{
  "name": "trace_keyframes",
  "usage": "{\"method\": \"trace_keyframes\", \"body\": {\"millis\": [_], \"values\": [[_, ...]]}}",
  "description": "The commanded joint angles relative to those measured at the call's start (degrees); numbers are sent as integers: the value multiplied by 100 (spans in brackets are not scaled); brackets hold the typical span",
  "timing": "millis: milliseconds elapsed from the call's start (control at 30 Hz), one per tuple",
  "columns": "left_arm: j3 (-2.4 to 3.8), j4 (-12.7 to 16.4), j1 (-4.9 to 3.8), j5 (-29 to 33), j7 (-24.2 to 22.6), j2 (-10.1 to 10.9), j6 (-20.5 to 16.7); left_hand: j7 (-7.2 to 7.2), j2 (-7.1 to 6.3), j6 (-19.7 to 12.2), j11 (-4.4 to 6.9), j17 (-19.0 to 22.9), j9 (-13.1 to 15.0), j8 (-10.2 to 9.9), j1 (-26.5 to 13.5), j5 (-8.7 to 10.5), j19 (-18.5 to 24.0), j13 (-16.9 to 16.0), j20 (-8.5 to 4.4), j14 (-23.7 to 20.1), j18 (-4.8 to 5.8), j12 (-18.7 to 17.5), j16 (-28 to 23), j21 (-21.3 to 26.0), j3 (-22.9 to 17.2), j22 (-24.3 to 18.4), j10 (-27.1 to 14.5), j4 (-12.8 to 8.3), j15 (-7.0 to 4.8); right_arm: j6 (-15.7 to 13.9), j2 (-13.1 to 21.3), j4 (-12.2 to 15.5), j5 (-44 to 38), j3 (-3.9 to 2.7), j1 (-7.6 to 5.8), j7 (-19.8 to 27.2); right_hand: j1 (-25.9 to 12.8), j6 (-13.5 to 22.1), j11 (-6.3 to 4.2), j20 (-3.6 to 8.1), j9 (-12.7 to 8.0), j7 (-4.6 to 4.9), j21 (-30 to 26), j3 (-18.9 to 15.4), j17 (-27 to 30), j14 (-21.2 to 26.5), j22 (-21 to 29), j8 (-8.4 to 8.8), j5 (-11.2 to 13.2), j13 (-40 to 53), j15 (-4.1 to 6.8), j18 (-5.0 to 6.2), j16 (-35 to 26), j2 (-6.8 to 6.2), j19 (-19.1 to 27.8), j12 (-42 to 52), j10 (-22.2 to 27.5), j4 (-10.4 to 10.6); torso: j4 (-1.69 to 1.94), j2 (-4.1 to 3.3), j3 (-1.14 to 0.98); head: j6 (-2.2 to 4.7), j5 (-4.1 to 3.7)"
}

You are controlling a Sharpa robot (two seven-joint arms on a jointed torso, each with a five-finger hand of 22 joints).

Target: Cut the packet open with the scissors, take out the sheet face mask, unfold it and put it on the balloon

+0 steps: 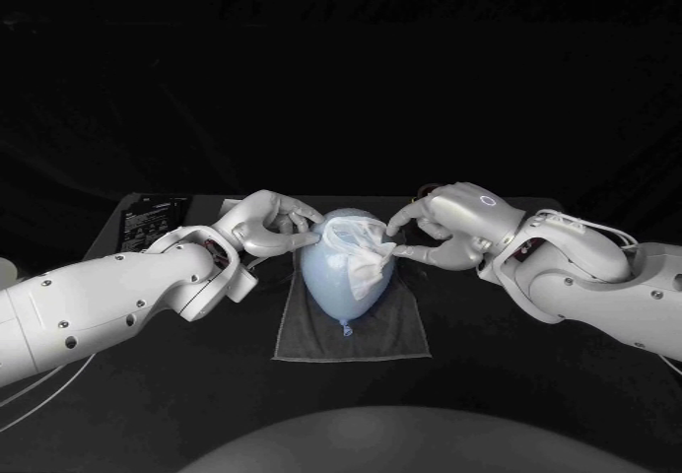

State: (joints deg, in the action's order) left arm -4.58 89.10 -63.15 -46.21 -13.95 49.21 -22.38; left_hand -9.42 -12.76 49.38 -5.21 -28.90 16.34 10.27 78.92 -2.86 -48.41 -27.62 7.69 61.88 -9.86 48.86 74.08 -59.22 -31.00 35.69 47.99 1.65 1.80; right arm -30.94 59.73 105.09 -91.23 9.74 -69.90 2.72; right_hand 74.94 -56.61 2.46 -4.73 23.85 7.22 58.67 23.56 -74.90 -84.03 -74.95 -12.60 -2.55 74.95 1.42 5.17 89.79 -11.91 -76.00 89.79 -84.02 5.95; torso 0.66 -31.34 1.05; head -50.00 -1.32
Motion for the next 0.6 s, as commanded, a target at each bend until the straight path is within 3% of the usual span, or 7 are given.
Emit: {"method": "trace_keyframes", "body": {"millis": [33, 200, 367, 600], "values": [[12, 90, 0, 445, -440, 29, -154, -41, -37, -11, -32, 178, -8, -8, 11, 8, 66, 45, 4, -145, -54, -38, -96, 60, 65, -36, -39, -4, 13, -254, 70, 47, 648, 2, 4, 117, 63, 23, 44, -34, -16, 22, 34, -51, -1510, -597, -687, 34, -34, 1505, -60, 68, 21, 13, -6, 21, -598, 19, -2, 1, 2, 0, -13], [70, 247, 0, 460, -606, 82, -192, -38, -1, 19, -34, 202, -3, 37, 114, 7, 88, 63, 19, -202, -59, -16, -133, 105, 69, -65, -32, -54, 18, -424, 147, 171, 819, 14, 74, 232, 190, -55, 70, -70, -39, 46, 163, -62, -1510, -597, -724, 49, -48, 1505, -94, 46, 21, 85, -82, 21, -598, 20, -7, -4, -3, 0, -22], [142, 405, -1, 214, -644, 129, -161, 0, 70, 134, 15, 141, 25, 177, 235, 15, 68, -80, 6, -162, -66, 313, -84, 77, 95, -55, 81, -140, -23, -600, 133, 276, 607, 28, 229, 240, 380, -233, 30, -68, -62, -3, 405, 15, -1510, -597, -793, 35, -57, 1505, -66, 13, 21, 220, -219, 21, -598, -21, -7, 4, -7, 0, -35], [190, 488, -6, -417, -352, 132, 44, 64, 118, 240, 79, -1149, 49, 382, 188, 9, -52, -369, -46, 575, -69, 862, 510, -95, 167, 27, 42, -148, -76, -744, 5, 365, -72, 36, 475, -64, 425, -317, 2, -51, -82, -33, 527, 42, -1510, -597, -826, 42, -60, 1505, -41, -6, 21, 254, -290, 21, -598, -30, -8, -2, -11, 0, -33]]}}
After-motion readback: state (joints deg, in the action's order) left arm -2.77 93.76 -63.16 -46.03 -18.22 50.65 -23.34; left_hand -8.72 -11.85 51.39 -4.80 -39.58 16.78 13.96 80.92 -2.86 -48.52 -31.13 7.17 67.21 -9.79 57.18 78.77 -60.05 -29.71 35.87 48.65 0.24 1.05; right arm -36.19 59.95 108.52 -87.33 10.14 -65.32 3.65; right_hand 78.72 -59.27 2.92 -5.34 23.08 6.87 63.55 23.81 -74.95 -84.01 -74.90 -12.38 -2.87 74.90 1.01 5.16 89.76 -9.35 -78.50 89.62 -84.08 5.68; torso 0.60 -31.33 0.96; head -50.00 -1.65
